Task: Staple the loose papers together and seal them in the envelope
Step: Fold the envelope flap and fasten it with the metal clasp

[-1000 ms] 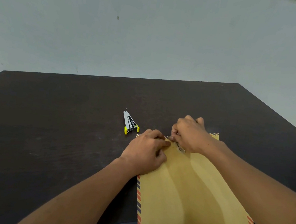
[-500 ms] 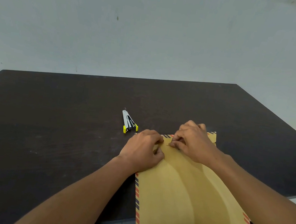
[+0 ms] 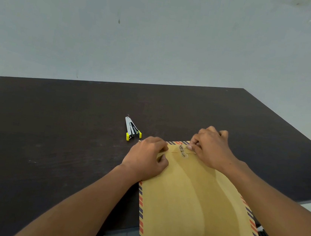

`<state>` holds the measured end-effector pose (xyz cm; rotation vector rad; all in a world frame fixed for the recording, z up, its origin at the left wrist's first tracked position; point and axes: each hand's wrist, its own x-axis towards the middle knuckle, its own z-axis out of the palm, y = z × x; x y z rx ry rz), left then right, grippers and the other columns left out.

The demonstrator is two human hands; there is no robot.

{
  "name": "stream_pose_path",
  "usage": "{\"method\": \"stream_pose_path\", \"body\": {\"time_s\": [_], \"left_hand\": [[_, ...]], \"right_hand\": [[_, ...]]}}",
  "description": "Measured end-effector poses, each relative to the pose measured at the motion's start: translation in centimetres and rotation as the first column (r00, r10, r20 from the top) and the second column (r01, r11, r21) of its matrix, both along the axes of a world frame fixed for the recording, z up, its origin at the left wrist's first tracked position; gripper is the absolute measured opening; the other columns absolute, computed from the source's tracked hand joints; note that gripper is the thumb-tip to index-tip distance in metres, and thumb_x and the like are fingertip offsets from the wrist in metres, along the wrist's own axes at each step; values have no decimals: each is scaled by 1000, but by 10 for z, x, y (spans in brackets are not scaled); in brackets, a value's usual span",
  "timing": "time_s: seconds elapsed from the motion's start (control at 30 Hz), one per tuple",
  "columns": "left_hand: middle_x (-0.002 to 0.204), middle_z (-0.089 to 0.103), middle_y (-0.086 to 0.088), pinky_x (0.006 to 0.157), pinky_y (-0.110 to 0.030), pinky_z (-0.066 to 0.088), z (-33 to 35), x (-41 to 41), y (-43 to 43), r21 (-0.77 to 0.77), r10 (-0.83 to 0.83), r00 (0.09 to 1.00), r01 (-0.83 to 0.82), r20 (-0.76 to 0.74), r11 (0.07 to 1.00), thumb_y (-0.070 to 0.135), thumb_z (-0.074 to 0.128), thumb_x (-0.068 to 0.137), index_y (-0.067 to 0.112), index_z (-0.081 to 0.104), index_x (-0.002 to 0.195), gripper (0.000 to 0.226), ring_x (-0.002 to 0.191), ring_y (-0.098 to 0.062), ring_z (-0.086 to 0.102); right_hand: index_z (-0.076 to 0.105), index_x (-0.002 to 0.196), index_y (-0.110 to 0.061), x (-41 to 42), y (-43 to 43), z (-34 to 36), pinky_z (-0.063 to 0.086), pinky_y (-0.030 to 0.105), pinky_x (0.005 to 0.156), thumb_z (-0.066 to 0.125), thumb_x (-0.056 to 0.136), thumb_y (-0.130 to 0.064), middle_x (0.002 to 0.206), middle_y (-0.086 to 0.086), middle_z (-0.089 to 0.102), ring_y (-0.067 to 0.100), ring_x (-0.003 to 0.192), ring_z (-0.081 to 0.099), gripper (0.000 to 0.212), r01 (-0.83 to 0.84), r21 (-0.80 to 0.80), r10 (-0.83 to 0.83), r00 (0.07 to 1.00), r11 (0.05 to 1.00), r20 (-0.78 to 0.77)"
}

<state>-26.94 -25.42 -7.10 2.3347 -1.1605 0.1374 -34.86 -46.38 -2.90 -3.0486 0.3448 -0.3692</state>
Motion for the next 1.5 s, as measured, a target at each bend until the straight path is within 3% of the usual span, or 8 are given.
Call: {"method": "stream_pose_path", "body": {"time_s": [0.2, 0.43, 0.53, 0.77, 1.03, 1.17, 1.37, 1.5], "left_hand": [[126, 62, 9, 92, -36, 52, -2, -6, -1, 18, -8, 1000, 8, 17, 1000, 32, 55, 89, 21, 65, 117, 32, 119, -10, 53], [126, 62, 13, 94, -27, 46, 6, -15, -2, 72, 19, 994, -26, 105, 997, 38, 50, 91, 26, 64, 120, 33, 119, -9, 53], [128, 60, 12, 93, -28, 45, 24, -15, -5, 80, 33, 987, -46, 160, 996, 37, 48, 92, 26, 62, 121, 34, 119, -11, 53], [128, 60, 8, 94, -32, 46, 9, -17, -5, 114, 73, 990, -87, 122, 990, 31, 47, 93, 24, 61, 121, 32, 119, -15, 53], [139, 54, 10, 102, -32, 44, 13, -17, -3, 161, 44, 998, -52, 53, 986, 31, 45, 98, 26, 57, 129, 33, 132, -13, 45], [138, 51, 11, 93, -32, 48, 20, -14, -4, 177, 47, 998, -54, 46, 983, 26, 47, 95, 27, 56, 127, 32, 128, -11, 45], [127, 54, 9, 83, -36, 53, 31, -10, -6, 156, 79, 997, -81, 15, 984, 23, 49, 92, 26, 55, 113, 21, 118, -16, 52], [155, 38, 3, 110, -37, 40, 36, -6, -4, 87, 59, 996, -65, 73, 994, 23, 50, 94, 23, 57, 122, 29, 146, -20, 30]], "right_hand": [[66, 91, -33, -5, -6, -9, 26, 36, 82, 59, 95, -41, 96, -13, 53, 15, 103, 49, 11, 80, 32, -84, 981, 996, 174], [59, 109, -37, -33, -16, 5, 35, 49, 101, 67, 90, -38, 127, 0, 51, 27, 127, 44, 21, 253, 307, -283, 957, 917, 57], [49, 100, -44, -41, -16, 19, 42, 53, 102, 68, 83, -43, 123, -4, 57, 28, 122, 51, 25, 271, 487, -310, 951, 830, -1], [34, 110, -30, -45, -12, 12, 47, 54, 98, 71, 89, -31, 103, -6, 53, 24, 106, 57, 42, 325, 560, -354, 933, 762, -60], [44, 106, -27, -42, -21, 14, 42, 34, 89, 60, 98, -14, 117, -5, 54, 14, 111, 48, 22, 143, 634, -237, 969, 760, 65], [56, 85, -24, -40, -26, 19, 49, 35, 82, 59, 96, -6, 103, -6, 64, 18, 103, 59, 21, 90, 615, -193, 976, 784, 103], [73, 84, -15, -33, -25, 24, 48, 26, 70, 54, 96, 1, 106, -1, 68, 15, 95, 62, 27, 57, 809, -318, 934, 585, 165], [76, 94, -18, -30, -26, 32, 51, 35, 87, 56, 97, -5, 109, -1, 68, 19, 102, 61, 25, 56, 862, -403, 898, 504, 177]]}}
